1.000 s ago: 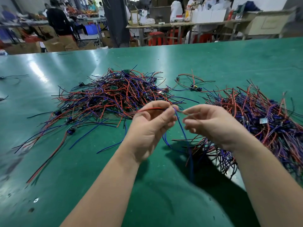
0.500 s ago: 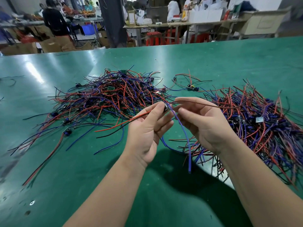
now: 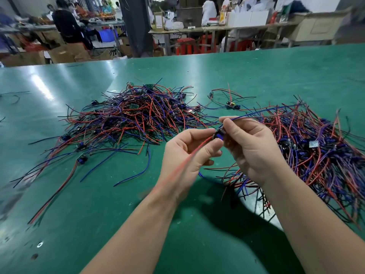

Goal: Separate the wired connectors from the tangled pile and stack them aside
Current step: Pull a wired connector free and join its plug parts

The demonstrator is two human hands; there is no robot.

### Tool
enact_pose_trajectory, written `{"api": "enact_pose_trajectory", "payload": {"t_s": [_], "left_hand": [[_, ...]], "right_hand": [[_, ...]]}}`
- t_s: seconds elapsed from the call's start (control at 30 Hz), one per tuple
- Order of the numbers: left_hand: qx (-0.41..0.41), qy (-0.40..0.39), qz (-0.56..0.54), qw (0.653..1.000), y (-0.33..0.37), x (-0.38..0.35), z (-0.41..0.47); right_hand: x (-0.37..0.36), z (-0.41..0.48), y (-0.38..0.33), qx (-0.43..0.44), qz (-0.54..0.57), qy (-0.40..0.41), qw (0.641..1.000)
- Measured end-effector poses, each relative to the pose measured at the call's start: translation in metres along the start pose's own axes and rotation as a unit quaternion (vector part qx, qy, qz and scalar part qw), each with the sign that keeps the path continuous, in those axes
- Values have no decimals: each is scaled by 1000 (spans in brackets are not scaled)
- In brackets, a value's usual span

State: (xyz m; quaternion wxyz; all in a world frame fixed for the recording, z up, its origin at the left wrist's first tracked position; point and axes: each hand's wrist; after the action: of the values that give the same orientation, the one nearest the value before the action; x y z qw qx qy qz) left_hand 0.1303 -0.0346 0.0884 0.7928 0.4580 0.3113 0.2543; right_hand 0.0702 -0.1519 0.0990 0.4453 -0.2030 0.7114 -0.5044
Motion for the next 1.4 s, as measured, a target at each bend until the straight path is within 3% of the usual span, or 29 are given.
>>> {"api": "enact_pose_trajectory", "payload": {"t_s": [0.13,0.27,0.37,0.5,0.77,1.03,1.4], "left_hand": [[18,-95,29,995,3,14,5],[99,-36,-13,994,5,17,8],[102,-21,11,994,-3,10,5],[111,-34,31,993,-7,7,3],[162,-135,63,976,-10,2,-4],[183,-178,118,960,-5,16,3],[218,-236,148,935,0,29,6]], "right_hand": [[7,2,-8,-21,15,14,1000],[10,2,-5,-23,-55,-4,998],[8,1,1,-25,-113,-24,993],[16,3,-4,-5,-173,20,985],[47,10,-33,43,-45,188,980],[41,8,-32,-9,23,198,980],[39,6,-27,60,-81,197,975]]}}
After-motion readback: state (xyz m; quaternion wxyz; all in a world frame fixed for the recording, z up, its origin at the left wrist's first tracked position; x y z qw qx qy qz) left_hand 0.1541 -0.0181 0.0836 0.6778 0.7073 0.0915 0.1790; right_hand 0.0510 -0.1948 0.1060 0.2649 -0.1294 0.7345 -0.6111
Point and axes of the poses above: each hand's wrist, its own z-axis towards the middle knuckle, its own x-axis out of the back of the hand, y = z × x, and after that the axes turned 13 degrees about -x, right-handed
